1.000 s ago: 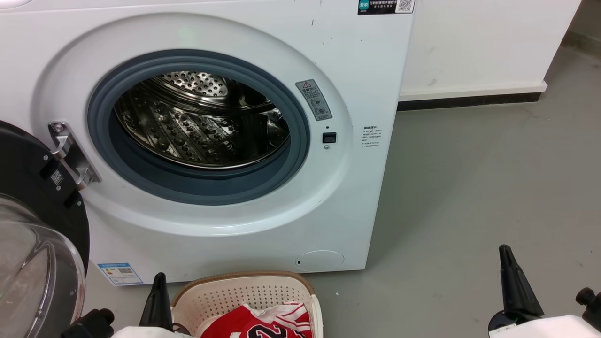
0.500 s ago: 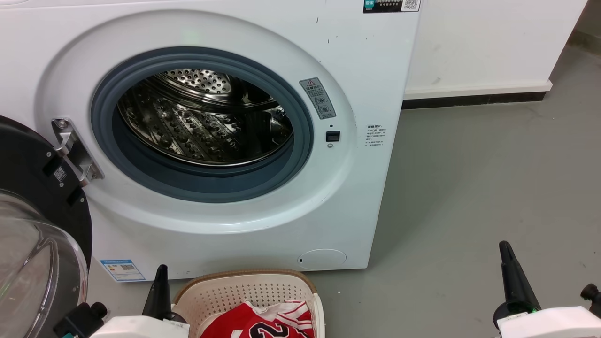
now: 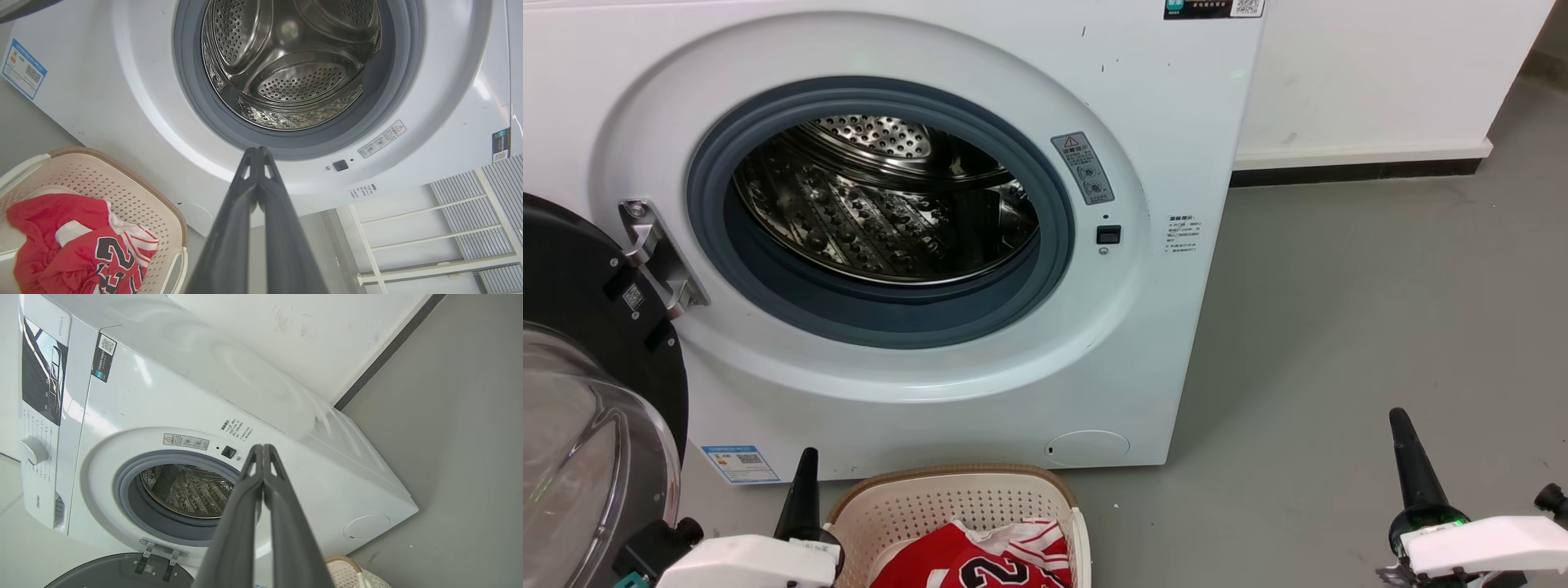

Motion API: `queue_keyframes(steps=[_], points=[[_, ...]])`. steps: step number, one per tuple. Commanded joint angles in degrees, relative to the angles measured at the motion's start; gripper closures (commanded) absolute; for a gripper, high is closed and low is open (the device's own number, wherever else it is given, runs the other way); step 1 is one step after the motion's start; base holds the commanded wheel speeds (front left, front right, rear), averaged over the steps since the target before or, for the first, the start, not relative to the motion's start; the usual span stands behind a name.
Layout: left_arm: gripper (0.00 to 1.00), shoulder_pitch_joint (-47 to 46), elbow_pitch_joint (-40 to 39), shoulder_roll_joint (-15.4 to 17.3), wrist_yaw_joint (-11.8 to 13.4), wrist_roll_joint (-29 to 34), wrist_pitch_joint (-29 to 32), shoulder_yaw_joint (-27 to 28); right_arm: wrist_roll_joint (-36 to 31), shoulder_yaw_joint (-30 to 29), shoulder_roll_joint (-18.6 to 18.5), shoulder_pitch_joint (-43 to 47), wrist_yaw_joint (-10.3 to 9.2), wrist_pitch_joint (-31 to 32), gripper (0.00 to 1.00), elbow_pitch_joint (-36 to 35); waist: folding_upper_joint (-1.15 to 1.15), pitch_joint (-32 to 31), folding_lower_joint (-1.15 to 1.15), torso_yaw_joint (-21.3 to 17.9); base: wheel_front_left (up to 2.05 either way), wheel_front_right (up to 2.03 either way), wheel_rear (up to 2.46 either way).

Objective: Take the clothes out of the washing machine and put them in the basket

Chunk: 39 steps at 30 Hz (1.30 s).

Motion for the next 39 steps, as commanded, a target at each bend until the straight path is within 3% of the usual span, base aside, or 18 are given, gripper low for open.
queue_keyframes(steps=[1, 39], points=[[1.0, -1.78, -0.24, 0.19, -0.46, -1.81, 0.36, 0.38, 1.87, -0.2, -0.35, -1.73, 0.0, 0.35, 1.0, 0.03, 0.0, 0.04, 0.0, 0.06, 0.0, 0.0, 0.0], [1.0, -6.0, 2.95, -0.07, -3.8, -22.04, 5.6, 2.24, 22.36, -1.68, -0.12, -6.16, -0.01, 5.69, 1.0, 4.81, 0.0, 0.94, 0.0, 1.49, 0.0, 0.0, 0.0]])
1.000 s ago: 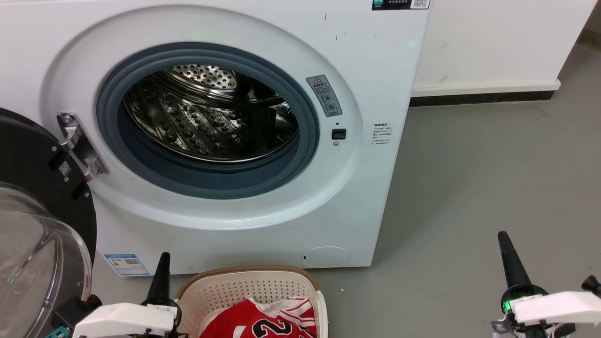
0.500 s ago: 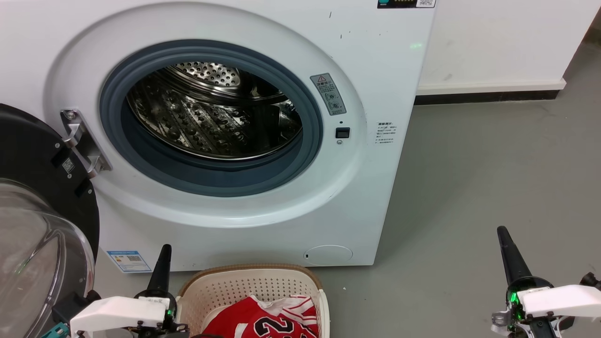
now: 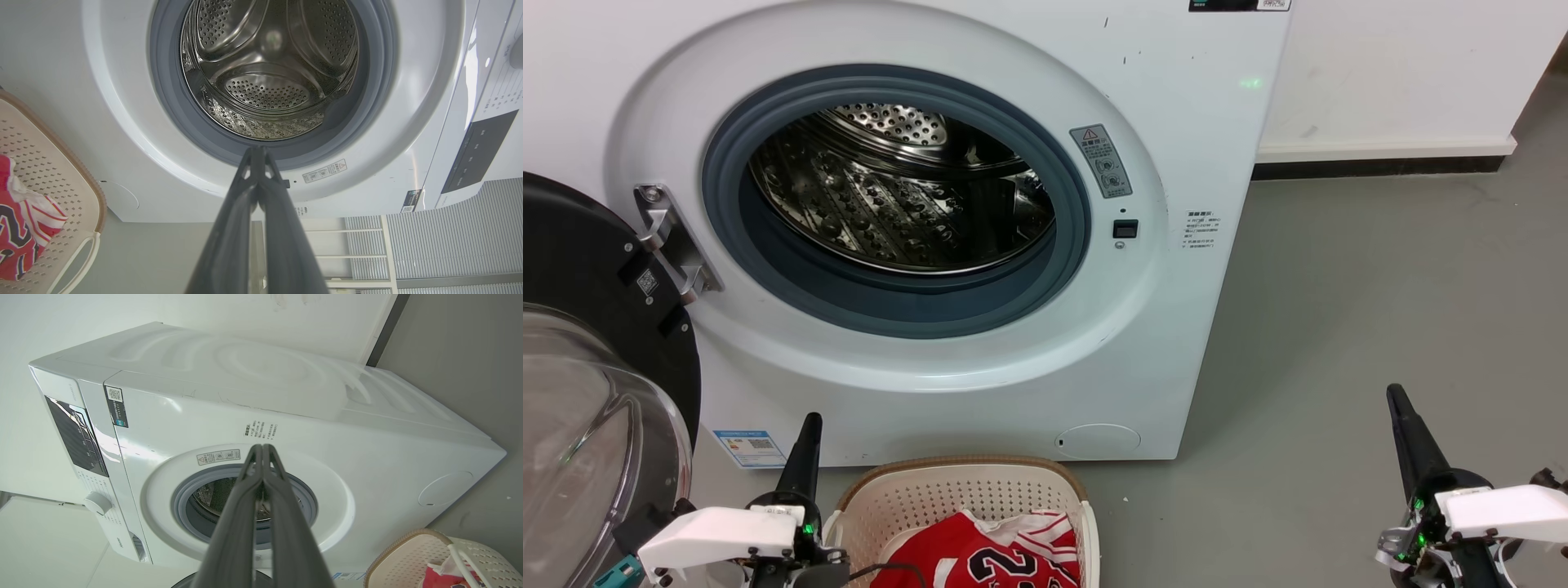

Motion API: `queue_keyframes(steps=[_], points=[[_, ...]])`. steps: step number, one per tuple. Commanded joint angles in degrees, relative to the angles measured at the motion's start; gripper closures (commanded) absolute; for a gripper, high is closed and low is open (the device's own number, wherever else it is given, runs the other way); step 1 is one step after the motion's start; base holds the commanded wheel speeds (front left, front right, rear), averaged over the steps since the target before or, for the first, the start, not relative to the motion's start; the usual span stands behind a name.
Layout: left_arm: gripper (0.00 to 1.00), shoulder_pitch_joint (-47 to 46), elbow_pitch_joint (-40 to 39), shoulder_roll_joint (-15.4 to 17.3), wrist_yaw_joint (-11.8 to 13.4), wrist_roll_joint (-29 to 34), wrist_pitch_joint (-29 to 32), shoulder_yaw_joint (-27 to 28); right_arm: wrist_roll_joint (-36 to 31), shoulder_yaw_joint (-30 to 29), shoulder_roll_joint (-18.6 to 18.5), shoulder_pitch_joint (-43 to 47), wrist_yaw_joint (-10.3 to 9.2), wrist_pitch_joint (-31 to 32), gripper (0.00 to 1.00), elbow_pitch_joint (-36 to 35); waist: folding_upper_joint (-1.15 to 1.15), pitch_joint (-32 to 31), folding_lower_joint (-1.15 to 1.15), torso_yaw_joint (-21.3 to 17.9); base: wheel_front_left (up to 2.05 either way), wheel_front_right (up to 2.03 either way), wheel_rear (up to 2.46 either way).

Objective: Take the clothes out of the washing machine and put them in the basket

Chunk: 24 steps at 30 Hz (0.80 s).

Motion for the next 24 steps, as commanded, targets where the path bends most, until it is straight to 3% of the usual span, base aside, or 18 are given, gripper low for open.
queue_keyframes(steps=[1, 24], points=[[1.0, -1.35, 0.0, -0.07, -0.37, -1.06, 0.22, 0.31, 1.12, -0.15, -0.08, -1.29, 0.0, 0.31, 1.0, 0.16, 0.0, 0.03, 0.0, 0.04, 0.0, 0.0, 0.0], [1.0, -3.32, 1.64, -0.37, -2.04, -10.7, 2.97, 1.42, 10.83, -1.12, 0.26, -3.49, 0.0, 3.14, 1.0, 2.53, 0.0, 0.58, 0.0, 0.93, 0.0, 0.0, 0.0]])
